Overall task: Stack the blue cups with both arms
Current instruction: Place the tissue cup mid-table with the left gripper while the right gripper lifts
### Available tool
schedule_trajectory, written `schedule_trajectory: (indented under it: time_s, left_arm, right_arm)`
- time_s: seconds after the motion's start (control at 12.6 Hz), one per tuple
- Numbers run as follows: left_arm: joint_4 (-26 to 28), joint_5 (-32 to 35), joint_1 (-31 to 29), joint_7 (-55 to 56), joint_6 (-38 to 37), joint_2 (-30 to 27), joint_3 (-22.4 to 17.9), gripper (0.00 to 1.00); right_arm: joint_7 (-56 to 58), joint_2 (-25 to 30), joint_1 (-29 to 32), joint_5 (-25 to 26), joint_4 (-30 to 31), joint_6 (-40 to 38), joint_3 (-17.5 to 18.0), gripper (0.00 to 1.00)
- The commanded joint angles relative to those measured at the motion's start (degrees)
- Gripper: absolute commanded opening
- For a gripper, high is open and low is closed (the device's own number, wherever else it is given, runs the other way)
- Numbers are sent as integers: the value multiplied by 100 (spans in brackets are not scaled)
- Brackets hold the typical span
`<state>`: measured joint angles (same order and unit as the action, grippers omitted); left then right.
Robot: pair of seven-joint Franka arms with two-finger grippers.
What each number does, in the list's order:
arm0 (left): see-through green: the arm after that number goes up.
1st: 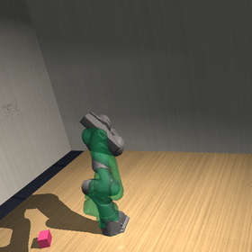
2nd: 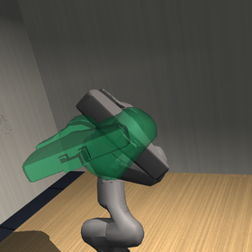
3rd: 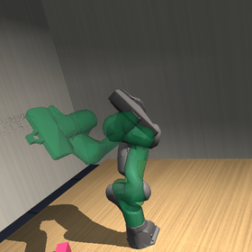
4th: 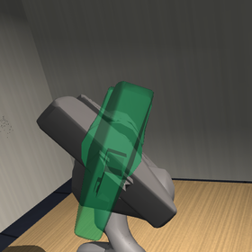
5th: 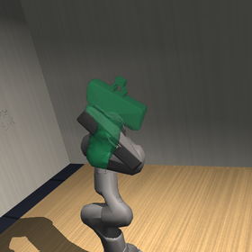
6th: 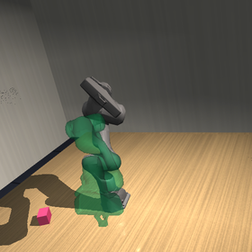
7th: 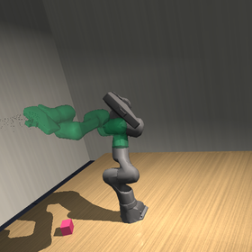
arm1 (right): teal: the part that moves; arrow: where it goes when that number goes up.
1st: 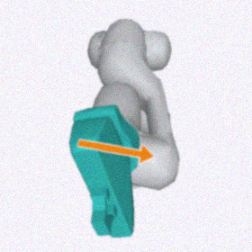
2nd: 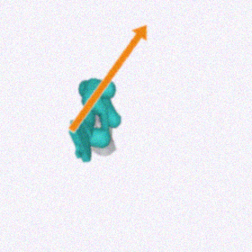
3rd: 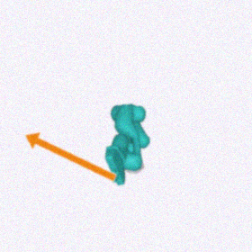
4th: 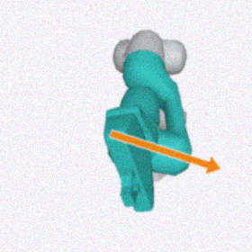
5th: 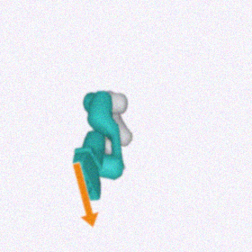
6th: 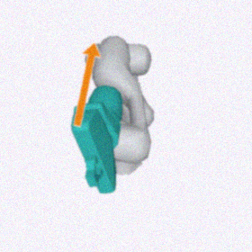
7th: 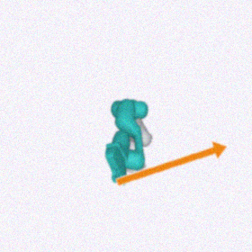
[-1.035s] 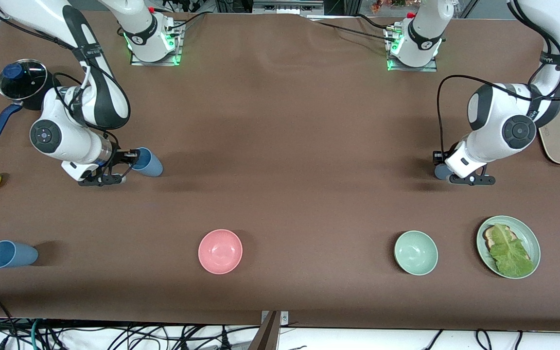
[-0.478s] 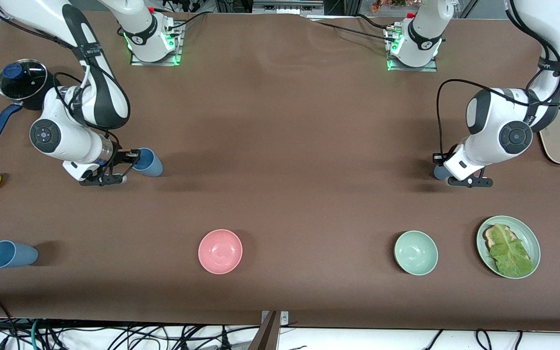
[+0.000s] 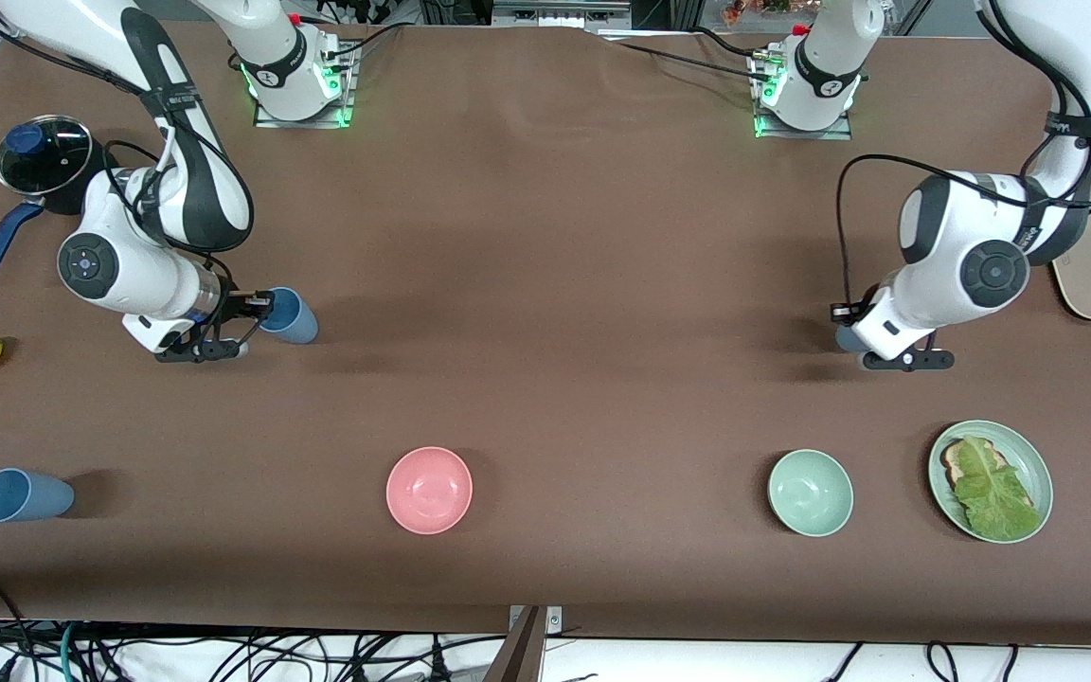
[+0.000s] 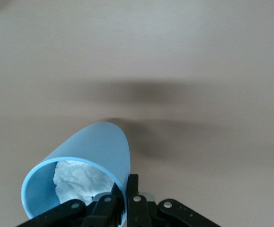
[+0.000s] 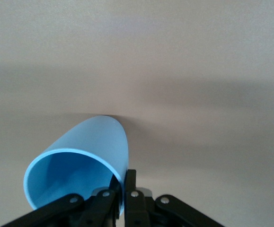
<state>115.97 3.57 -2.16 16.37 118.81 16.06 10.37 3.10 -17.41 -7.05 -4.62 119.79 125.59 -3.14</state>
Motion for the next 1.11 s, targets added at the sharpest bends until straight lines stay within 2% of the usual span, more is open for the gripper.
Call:
schedule_trajectory:
  time_s: [0.0, 0.16, 0.4, 0.56, 0.72, 1.03]
  left_arm:
    - [-496, -320, 189, 1723, -367, 55, 875, 0]
    - [-873, -496, 513, 2639, -359, 388, 1264, 0]
    - [-2040, -621, 1592, 4308, -324, 1361, 1275, 0]
    - [-2744, -603, 1990, 4970, -315, 1925, 1257, 0]
    - [-2931, -620, 2193, 5357, -184, 2217, 1248, 0]
    - [-2949, -620, 2316, 5430, 520, 2569, 1231, 0]
  right_arm:
    - [50, 19, 2, -92, -219, -245, 15, 0]
    - [129, 19, 10, -91, -298, -254, 6, 0]
    - [164, 10, 63, -83, -500, -464, 6, 0]
    - [138, -8, 54, -83, -570, -553, 6, 0]
    - [138, -8, 54, -83, -640, -614, 6, 0]
    - [77, -25, -7, -91, -754, -711, 6, 0]
